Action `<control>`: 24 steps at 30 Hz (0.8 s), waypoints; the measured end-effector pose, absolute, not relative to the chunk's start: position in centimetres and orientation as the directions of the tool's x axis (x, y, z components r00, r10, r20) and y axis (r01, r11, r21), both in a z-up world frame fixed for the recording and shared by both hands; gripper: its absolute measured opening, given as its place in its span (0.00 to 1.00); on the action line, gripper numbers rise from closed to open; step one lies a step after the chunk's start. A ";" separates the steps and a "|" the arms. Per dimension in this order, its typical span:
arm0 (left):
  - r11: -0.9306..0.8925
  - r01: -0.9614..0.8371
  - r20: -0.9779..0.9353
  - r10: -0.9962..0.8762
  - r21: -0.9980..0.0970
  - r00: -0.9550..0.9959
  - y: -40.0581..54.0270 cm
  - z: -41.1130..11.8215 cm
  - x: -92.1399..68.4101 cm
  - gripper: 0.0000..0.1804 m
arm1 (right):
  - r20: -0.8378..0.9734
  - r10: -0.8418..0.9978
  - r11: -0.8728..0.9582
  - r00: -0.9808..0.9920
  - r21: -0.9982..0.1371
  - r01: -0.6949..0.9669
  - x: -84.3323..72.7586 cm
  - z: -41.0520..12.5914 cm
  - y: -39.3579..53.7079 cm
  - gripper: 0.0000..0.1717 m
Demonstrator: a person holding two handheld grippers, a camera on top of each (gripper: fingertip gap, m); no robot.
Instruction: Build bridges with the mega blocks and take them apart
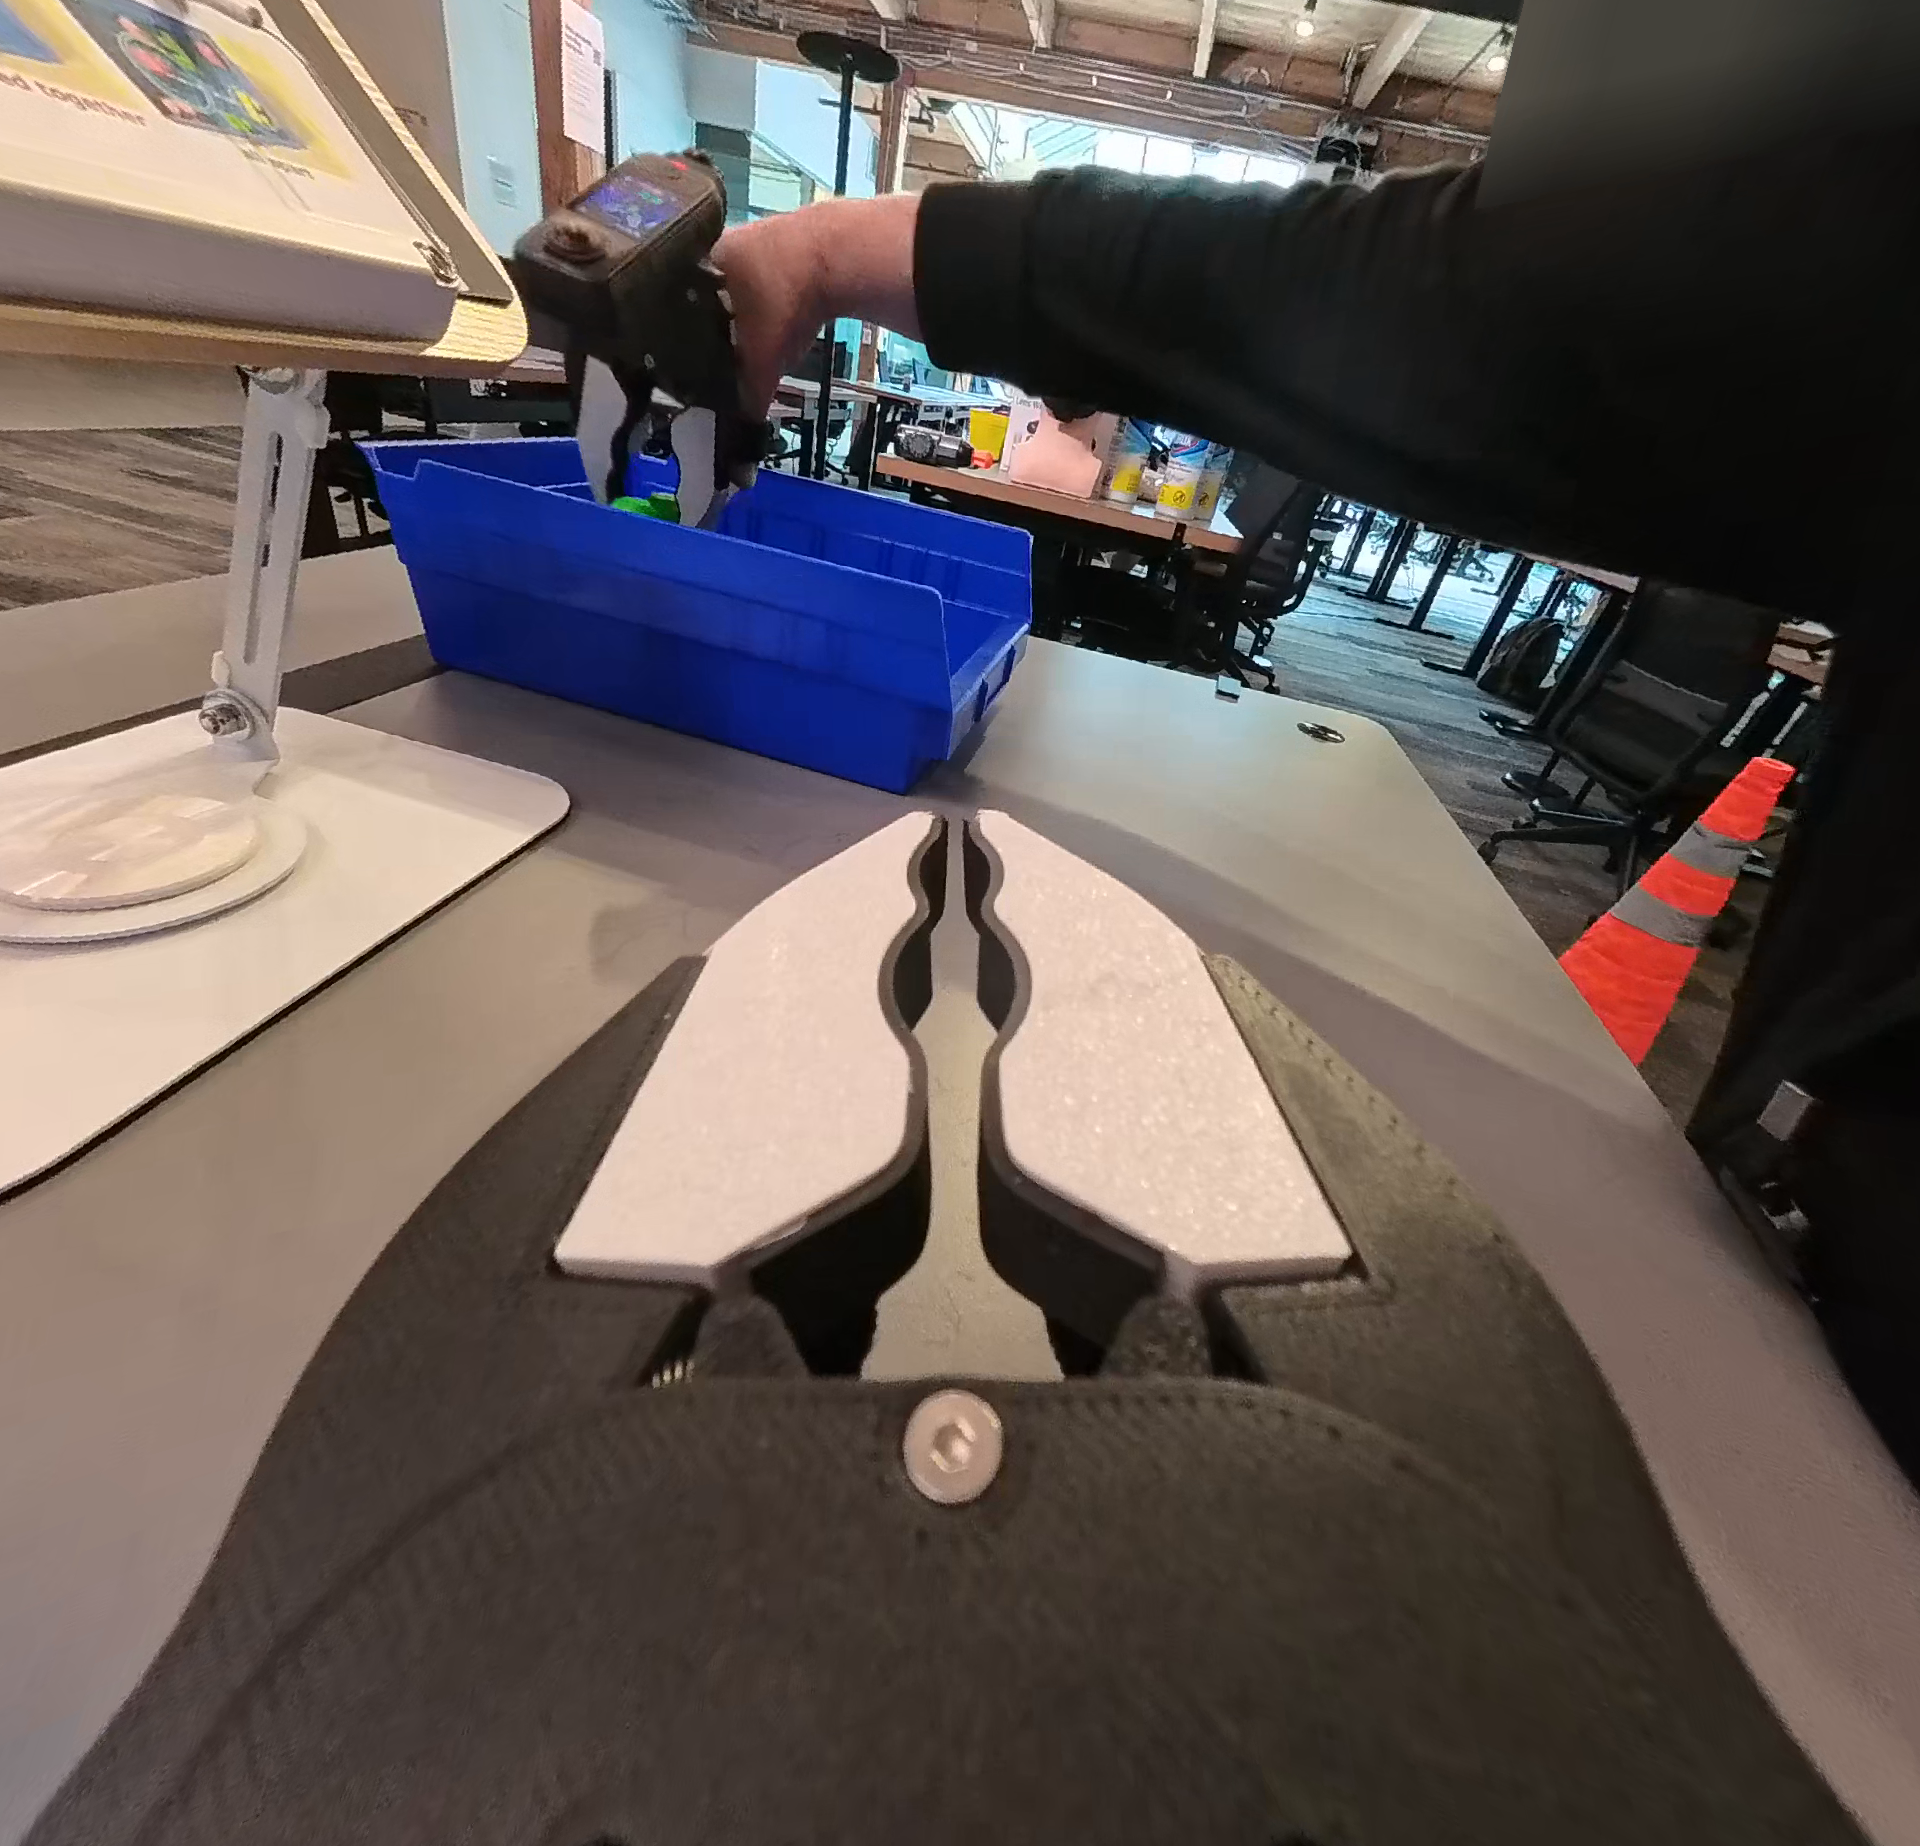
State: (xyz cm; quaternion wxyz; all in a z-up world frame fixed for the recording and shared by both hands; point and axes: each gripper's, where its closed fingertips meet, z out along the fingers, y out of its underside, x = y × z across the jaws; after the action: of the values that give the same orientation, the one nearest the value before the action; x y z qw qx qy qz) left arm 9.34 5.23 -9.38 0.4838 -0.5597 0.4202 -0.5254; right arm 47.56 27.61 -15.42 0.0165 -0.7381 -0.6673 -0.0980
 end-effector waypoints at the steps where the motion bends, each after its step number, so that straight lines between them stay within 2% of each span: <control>1: -0.181 0.041 0.184 -0.979 -0.983 0.093 5.3 -9.4 9.3 0.01 | 0.178 0.979 -0.122 0.103 0.099 0.988 47.6 -15.2 27.7 0.33; 3: -0.186 0.043 0.189 -0.978 -0.982 0.089 5.3 -9.3 9.3 0.01 | 0.190 0.973 -0.144 0.127 0.074 0.987 47.5 -14.3 27.7 0.35; 5: -0.191 0.047 0.195 -0.977 -0.980 0.088 5.4 -9.3 9.3 0.01 | 0.225 0.953 -0.214 0.204 0.021 0.977 47.1 -12.7 27.9 0.31; 7: -0.195 0.048 0.199 -0.976 -0.980 0.086 5.4 -9.3 9.4 0.01 | 0.222 0.913 -0.325 0.343 -0.112 0.939 45.0 -11.0 27.9 0.26; 9: -0.198 0.048 0.202 -0.976 -0.979 0.085 5.4 -9.3 9.4 0.01 | 0.137 0.823 -0.511 0.552 -0.248 0.823 42.7 -10.0 28.1 0.24; 12: -0.198 0.047 0.202 -0.976 -0.979 0.082 5.4 -9.3 9.4 0.01 | -0.034 0.669 -0.702 0.742 -0.355 0.617 40.0 -9.9 28.2 0.18; 15: -0.193 0.044 0.196 -0.977 -0.980 0.083 5.3 -9.4 9.4 0.01 | -0.164 0.550 -0.814 0.819 -0.328 0.480 38.5 -11.7 27.9 0.36; 18: -0.190 0.042 0.193 -0.978 -0.981 0.082 5.3 -9.4 9.4 0.01 | -0.176 0.487 -0.854 0.856 -0.302 0.424 38.0 -13.7 28.1 0.35; 20: -0.190 0.037 0.192 -0.978 -0.981 0.077 5.2 -9.4 9.4 0.01 | -0.207 0.466 -0.866 0.860 -0.307 0.395 37.3 -14.5 28.2 0.30; 24: -0.192 0.039 0.194 -0.978 -0.981 0.072 5.1 -9.4 9.4 0.01 | -0.178 0.499 -0.853 0.848 -0.274 0.444 37.2 -15.2 28.4 0.26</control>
State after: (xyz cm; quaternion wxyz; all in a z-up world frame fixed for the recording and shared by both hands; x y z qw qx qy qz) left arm 9.41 5.12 -9.37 0.4756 -0.5568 0.4216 -0.5348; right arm 37.17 28.39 -15.23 0.1117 -0.9547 -0.2471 0.1223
